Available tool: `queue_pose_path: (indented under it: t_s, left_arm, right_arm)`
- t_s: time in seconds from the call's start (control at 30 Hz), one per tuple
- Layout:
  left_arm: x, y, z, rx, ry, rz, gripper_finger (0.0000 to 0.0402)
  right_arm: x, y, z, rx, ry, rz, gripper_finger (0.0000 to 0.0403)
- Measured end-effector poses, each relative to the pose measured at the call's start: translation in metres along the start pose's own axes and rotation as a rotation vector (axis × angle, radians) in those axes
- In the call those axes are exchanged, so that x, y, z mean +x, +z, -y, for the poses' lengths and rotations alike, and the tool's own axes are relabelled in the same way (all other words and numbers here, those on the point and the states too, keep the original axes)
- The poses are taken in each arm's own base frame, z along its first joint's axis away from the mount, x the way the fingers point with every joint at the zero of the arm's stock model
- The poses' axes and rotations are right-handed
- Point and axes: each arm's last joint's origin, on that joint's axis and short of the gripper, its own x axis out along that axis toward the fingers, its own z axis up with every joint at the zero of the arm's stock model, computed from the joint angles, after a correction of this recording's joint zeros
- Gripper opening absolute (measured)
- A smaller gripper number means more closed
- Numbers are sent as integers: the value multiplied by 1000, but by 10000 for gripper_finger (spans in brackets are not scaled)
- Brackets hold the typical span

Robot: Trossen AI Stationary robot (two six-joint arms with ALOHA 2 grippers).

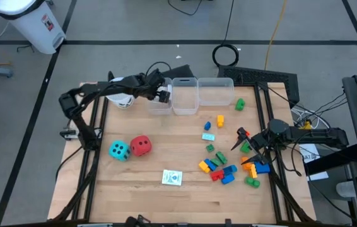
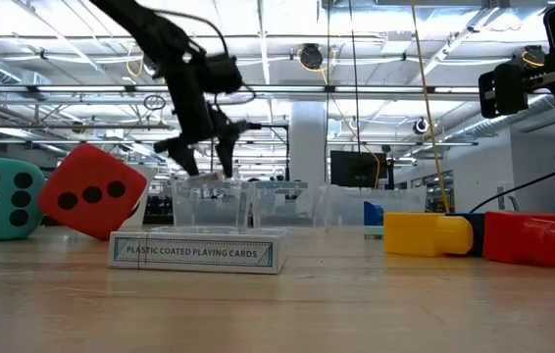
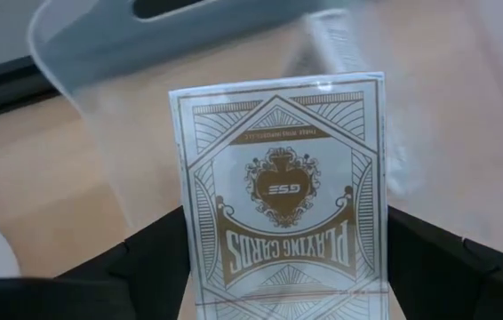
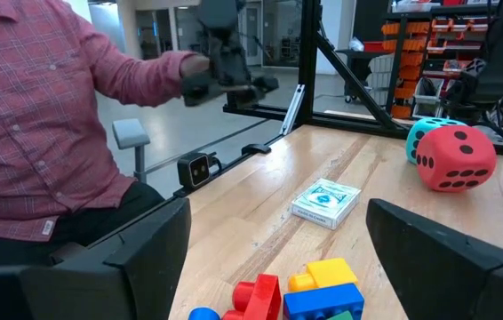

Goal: Pick & Place Toys
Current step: Put the brown deck of cards into the left transparent bin, then put the light blue deck of cards into the left transparent bin

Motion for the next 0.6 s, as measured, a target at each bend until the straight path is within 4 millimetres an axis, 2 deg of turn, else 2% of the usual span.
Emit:
queue_pose_path:
  t_s: [0.1, 0.2, 0.27, 0.5, 0.6]
  left_arm:
    - [13, 4, -7, 8, 18, -13, 321]
    - [20, 3, -9, 14, 18, -38, 370]
    - [22, 4, -9, 23, 10, -44, 386]
    - [20, 9, -7, 129, -25, 7, 340]
    - [7, 12, -6, 155, -71, 26, 323]
  right_arm:
    - [0, 0, 0, 0, 0, 0, 314]
    - [0, 0, 0, 0, 0, 0, 314]
    - [0, 0, 0, 0, 0, 0, 315]
    - [0, 0, 0, 0, 0, 0, 314]
    - [0, 0, 0, 0, 0, 0, 315]
